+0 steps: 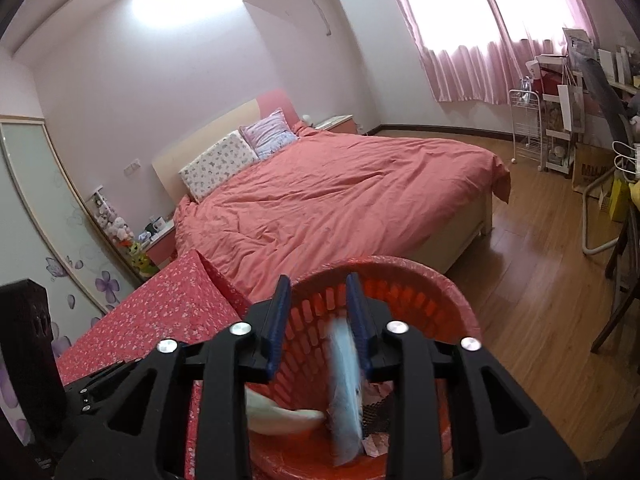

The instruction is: Collect trash

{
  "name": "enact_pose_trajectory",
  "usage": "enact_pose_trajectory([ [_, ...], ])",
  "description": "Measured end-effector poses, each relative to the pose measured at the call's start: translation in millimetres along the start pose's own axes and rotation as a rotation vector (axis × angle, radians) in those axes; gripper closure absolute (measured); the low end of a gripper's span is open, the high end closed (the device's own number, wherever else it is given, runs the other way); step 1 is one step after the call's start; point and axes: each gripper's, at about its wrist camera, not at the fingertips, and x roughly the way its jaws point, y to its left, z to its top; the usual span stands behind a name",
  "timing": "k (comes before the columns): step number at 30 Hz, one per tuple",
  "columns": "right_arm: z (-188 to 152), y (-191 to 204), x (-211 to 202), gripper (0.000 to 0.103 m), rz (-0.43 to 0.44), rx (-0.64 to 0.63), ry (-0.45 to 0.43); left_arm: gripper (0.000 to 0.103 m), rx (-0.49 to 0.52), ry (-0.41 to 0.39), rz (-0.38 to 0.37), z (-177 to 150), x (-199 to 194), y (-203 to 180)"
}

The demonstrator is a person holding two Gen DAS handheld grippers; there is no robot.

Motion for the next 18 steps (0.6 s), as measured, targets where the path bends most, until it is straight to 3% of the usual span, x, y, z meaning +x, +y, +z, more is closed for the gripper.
enact_pose_trajectory([
  [5, -5, 5, -25, 0.044, -0.027, -0.027, -0.035, 0.056, -0.029, -0.026, 0.038, -10, -24, 22],
  [7, -9, 14, -42, 0.034, -0.04, -0.061, -0.064, 0.047, -0.025, -0.056, 0.069, -17, -44, 28],
  [9, -12, 23, -57, 0.03, -0.049, -0.094, -0.096, 0.041, -0.024, -0.087, 0.098, -27, -65, 34],
  [11, -17, 30, -70, 0.017, -0.055, -0.12, -0.122, 0.036, -0.032, -0.115, 0.128, -37, -87, 38],
  [13, -24, 37, -85, 0.01, -0.055, -0.143, -0.145, 0.027, -0.048, -0.147, 0.167, -50, -113, 44],
  [16, -37, 54, -103, 0.002, -0.076, -0.196, -0.169, 0.014, -0.066, -0.202, 0.241, -70, -148, 50],
  [18, -49, 68, -116, 0.002, -0.113, -0.255, -0.182, 0.009, -0.081, -0.229, 0.298, -85, -169, 54],
])
